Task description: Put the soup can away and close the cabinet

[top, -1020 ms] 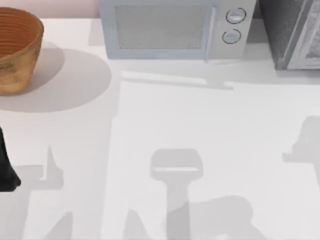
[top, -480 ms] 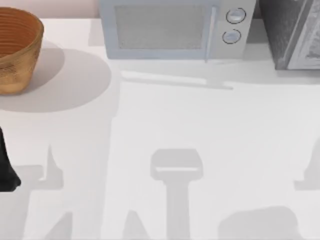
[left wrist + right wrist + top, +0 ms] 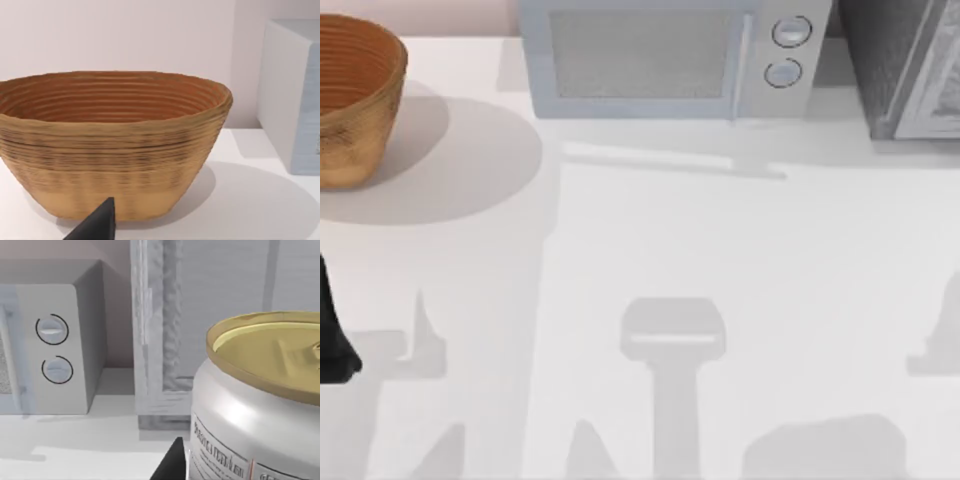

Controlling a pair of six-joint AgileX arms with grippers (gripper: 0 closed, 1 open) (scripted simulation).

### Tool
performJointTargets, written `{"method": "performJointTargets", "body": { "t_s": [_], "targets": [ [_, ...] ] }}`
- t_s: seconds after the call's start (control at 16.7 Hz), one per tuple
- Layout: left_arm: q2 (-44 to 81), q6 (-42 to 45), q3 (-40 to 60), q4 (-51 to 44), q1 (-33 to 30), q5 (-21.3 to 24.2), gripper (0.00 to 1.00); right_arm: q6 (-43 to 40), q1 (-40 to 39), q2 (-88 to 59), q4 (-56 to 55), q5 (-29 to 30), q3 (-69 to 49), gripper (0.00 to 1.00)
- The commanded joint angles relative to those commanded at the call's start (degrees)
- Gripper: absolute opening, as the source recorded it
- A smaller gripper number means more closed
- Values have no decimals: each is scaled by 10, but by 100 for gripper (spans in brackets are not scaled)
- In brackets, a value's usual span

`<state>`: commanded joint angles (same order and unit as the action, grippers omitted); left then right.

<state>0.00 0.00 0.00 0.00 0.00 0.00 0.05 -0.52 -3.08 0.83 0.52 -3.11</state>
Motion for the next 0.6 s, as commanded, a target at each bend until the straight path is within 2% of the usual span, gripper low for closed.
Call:
{"method": "performJointTargets", "body": {
  "t_s": [0.6],
  "targets": [
    [0, 0, 0, 0, 0, 0, 100, 4, -33, -218, 72, 28, -285, 0]
  ]
}}
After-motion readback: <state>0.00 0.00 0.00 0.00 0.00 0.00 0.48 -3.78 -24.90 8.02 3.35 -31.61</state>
